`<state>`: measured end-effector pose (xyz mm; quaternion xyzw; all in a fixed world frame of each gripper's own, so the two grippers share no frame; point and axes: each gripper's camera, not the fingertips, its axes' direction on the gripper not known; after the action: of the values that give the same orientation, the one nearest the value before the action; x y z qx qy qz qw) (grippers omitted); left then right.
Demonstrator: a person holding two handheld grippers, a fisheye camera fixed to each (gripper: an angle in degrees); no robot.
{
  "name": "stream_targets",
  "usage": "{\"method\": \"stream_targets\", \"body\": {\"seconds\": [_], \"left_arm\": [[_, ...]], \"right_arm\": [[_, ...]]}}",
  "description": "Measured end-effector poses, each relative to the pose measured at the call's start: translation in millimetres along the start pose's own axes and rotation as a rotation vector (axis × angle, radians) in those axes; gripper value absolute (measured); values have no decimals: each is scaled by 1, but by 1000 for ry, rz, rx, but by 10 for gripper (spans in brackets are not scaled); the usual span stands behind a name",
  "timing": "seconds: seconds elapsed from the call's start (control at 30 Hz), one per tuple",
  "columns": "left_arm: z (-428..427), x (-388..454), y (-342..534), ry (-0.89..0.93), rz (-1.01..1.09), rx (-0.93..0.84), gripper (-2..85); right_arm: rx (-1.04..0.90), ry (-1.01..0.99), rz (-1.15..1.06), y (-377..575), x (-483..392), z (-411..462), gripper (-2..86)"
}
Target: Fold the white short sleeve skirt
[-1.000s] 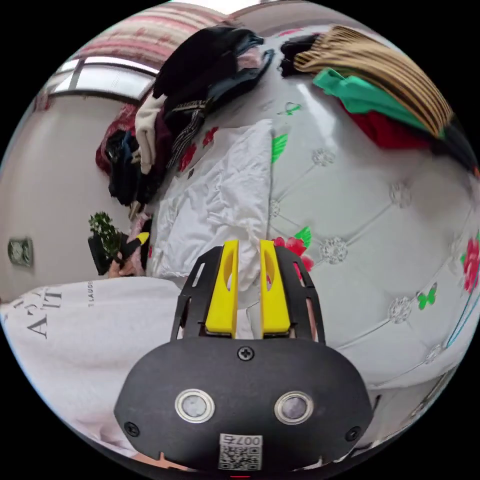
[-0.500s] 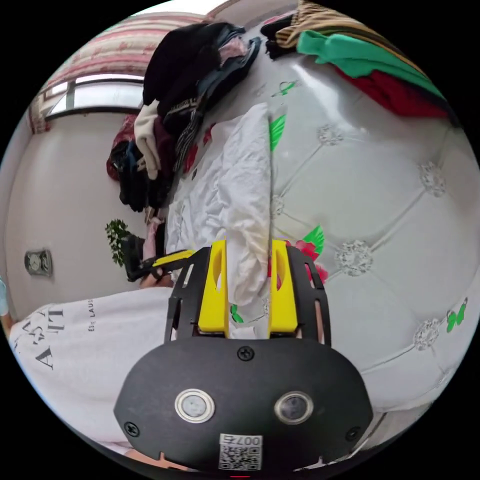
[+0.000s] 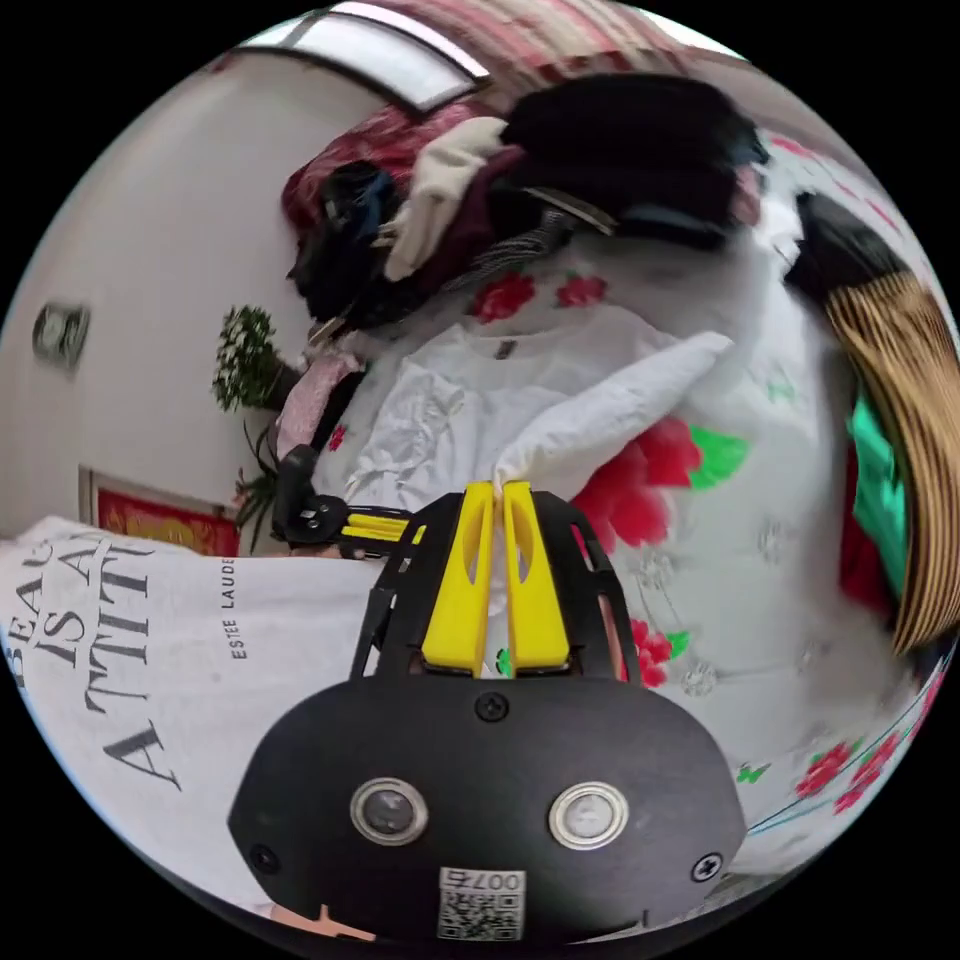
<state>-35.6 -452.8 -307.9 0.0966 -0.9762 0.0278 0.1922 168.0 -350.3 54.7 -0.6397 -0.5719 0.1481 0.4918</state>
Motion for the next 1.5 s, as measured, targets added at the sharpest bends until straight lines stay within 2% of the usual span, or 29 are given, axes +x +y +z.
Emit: {"method": "stream_targets", "body": {"seconds": [0.17,0.37,0.47,0.6,0.67,0.73,0.87,0.93,1.03,1.1,1.17,1.2,1.23,1.27,1.3,1.33,1.47,1.5], "left_arm": [[-12,-4,3,37,1,44,-8],[-57,-21,32,70,-87,204,-9],[-81,-39,66,92,-207,266,-9],[-104,-56,128,111,-369,306,-9],[-120,-55,151,95,-401,336,-9],[-146,-54,175,72,-441,369,-8],[-199,-52,195,20,-460,459,-5],[-240,-47,190,-7,-406,546,5],[-275,-40,162,-8,-290,582,26],[-277,-41,143,-8,-245,547,25],[-257,-56,129,-68,-276,405,1],[-234,-76,128,-128,-372,245,-3],[-214,-95,135,-106,-432,104,-6],[-220,-99,143,-53,-423,211,-6],[-224,-112,156,20,-502,276,-7],[-226,-117,160,52,-535,269,-7],[-254,-99,168,-38,-453,341,4],[-259,-99,170,-26,-457,351,32]], "right_arm": [[-138,46,-384,-64,-118,34,0],[-307,-23,-629,-105,-213,145,4],[-381,-85,-650,-111,-232,221,15],[-545,-160,-550,-111,-224,293,37],[-483,-256,-517,-108,-217,280,47],[-431,-262,-516,-102,-209,256,51],[-304,-125,-501,-76,-173,194,59],[-277,-70,-470,-62,-157,175,63],[-269,-52,-410,-38,-139,161,69],[-287,-48,-402,-24,-137,165,72],[-362,14,-411,-5,-135,190,76],[-386,40,-408,-1,-132,199,76],[-427,79,-400,8,-123,215,77],[-415,52,-345,9,-113,219,79],[-399,26,-296,6,-109,216,80],[-404,-18,-221,-1,-104,208,81],[-263,-26,-234,-5,-109,150,82],[-242,-21,-231,-4,-108,142,82]]}}
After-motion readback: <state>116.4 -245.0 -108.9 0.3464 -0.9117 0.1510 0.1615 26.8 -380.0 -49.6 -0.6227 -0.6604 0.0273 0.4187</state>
